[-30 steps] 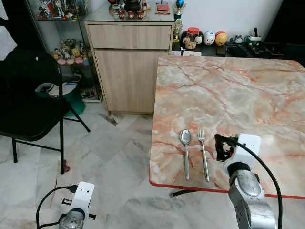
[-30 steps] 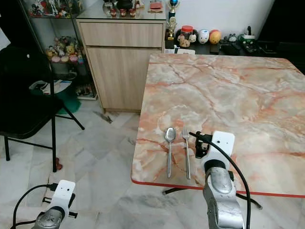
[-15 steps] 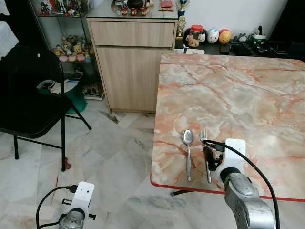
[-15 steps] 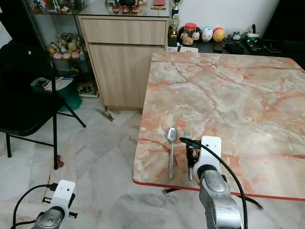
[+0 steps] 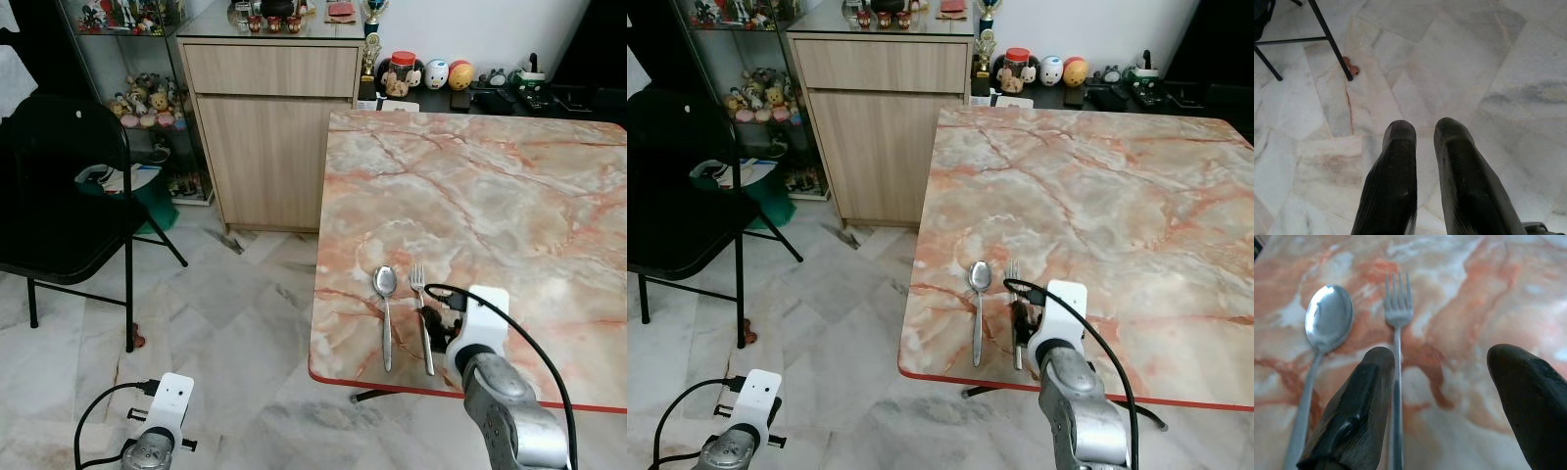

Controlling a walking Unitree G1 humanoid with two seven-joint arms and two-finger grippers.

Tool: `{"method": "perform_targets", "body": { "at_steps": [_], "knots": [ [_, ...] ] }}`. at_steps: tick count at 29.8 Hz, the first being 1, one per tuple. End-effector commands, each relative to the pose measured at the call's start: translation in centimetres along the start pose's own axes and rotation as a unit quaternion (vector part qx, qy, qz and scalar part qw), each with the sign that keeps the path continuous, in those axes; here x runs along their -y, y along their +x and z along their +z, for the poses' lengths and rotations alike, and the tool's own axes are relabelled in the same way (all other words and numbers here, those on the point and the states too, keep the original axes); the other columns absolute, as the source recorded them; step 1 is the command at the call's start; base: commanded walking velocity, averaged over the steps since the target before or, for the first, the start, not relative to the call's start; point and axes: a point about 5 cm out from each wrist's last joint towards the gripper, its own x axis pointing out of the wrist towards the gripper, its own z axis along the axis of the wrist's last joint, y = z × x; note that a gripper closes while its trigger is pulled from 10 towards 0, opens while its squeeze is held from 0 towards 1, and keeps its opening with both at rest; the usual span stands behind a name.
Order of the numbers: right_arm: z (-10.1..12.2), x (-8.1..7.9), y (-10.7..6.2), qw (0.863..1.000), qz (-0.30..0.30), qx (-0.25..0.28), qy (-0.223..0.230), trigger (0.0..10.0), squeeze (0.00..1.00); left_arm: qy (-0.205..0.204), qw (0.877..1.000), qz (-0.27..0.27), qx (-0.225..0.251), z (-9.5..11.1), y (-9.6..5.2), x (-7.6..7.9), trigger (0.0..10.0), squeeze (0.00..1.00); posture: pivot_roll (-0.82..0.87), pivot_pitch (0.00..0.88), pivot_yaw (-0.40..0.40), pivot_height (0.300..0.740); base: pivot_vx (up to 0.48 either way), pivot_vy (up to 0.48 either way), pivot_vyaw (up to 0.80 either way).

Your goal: Setting the table

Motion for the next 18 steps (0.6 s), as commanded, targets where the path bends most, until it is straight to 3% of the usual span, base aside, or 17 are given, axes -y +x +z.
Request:
{"method": "perform_targets", "body": {
  "at_steps": [1,9,10,11,16,17,18],
  "knots": [
    [0.1,0.2,0.4,1.000,-0.002,0.000,0.006,10.0,0.00,-0.005,1.000,0.003,-0.014,-0.7,-0.2,0.0,10.0,0.00,0.03,0.000,-0.025,0.740,0.000,0.000,0.00],
    [0.5,0.1,1.4,1.000,0.006,-0.002,0.005,10.0,0.00,-0.006,1.000,0.004,-0.013,-0.6,-0.2,0.0,10.0,0.00,0.03,0.000,-0.025,0.740,0.000,0.000,0.00],
    [0.5,0.0,1.5,1.000,0.007,-0.003,0.005,10.0,0.78,-0.006,1.000,0.004,-0.012,-0.6,-0.2,0.0,10.0,0.00,0.03,0.000,-0.023,0.740,0.000,0.000,0.00],
    [0.6,0.0,1.7,1.000,0.008,-0.003,0.005,10.0,1.00,-0.005,1.000,0.004,-0.012,-0.5,-0.1,0.0,10.0,0.00,0.03,0.000,-0.021,0.740,0.000,0.000,0.00],
    [0.9,-0.2,2.1,1.000,0.020,-0.004,-0.007,10.0,1.00,-0.006,1.000,0.004,-0.013,-0.6,-0.1,0.0,10.0,0.00,0.03,0.000,-0.021,0.740,0.000,0.000,0.00],
    [1.0,-0.2,2.2,1.000,0.020,-0.004,-0.008,10.0,0.00,-0.006,1.000,0.004,-0.014,-0.6,-0.2,0.0,10.0,0.00,0.03,0.000,-0.021,0.740,0.000,0.000,0.00],
    [1.0,-0.2,2.2,1.000,0.018,-0.005,-0.008,10.0,0.00,-0.006,1.000,0.004,-0.015,-0.7,-0.2,0.0,10.0,0.00,0.03,0.000,-0.022,0.740,0.000,0.000,0.00]
  ]
}}
